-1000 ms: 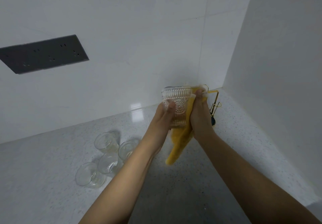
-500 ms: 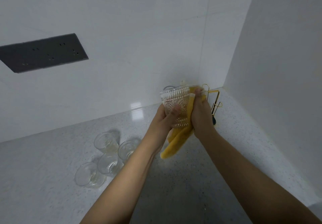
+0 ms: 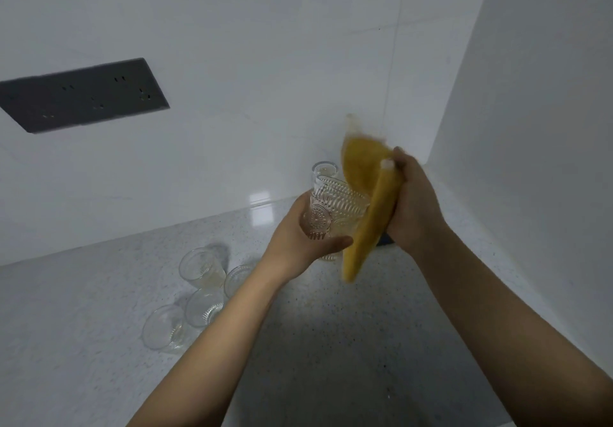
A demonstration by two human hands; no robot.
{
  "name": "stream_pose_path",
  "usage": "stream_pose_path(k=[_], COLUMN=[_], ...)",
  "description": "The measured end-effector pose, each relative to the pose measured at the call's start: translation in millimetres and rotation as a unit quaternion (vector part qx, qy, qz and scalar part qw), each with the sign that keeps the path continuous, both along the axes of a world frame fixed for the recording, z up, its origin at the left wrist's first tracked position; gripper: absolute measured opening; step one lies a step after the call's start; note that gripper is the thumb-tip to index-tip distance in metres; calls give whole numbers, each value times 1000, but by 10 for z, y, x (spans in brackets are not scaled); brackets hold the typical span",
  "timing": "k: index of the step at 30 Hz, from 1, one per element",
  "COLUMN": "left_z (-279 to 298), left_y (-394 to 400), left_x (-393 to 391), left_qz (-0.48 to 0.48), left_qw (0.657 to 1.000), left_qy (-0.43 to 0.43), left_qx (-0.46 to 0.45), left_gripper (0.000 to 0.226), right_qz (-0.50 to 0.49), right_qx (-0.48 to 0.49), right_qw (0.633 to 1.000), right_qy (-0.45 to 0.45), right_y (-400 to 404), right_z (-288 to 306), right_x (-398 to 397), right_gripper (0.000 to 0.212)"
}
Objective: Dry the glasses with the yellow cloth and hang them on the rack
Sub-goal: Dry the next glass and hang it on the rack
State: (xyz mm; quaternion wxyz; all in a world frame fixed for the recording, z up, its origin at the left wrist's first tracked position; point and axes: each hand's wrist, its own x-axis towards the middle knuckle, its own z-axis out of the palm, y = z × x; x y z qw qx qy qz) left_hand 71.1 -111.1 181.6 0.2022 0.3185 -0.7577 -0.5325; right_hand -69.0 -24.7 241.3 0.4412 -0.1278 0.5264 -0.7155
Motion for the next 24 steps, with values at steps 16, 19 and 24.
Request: stream_pose_path(k=[16, 19, 24], left_z=[126, 132, 108], left_y=[-37, -116, -113], left_x=[135, 149, 155], left_qz=[-53, -81, -87], left_qw=[998, 996, 995], left_qy=[-19, -23, -33], left_qx=[-2, 17, 25], left_gripper=[73, 71, 74], right_qz=[376, 464, 466], right_qx=[140, 133, 95], right_qw=[890, 832, 826], right_qy=[216, 273, 303], right_y=[107, 117, 134], right_z=[-102, -67, -75], right_x=[-114, -156, -147], right_gripper=[65, 35, 27])
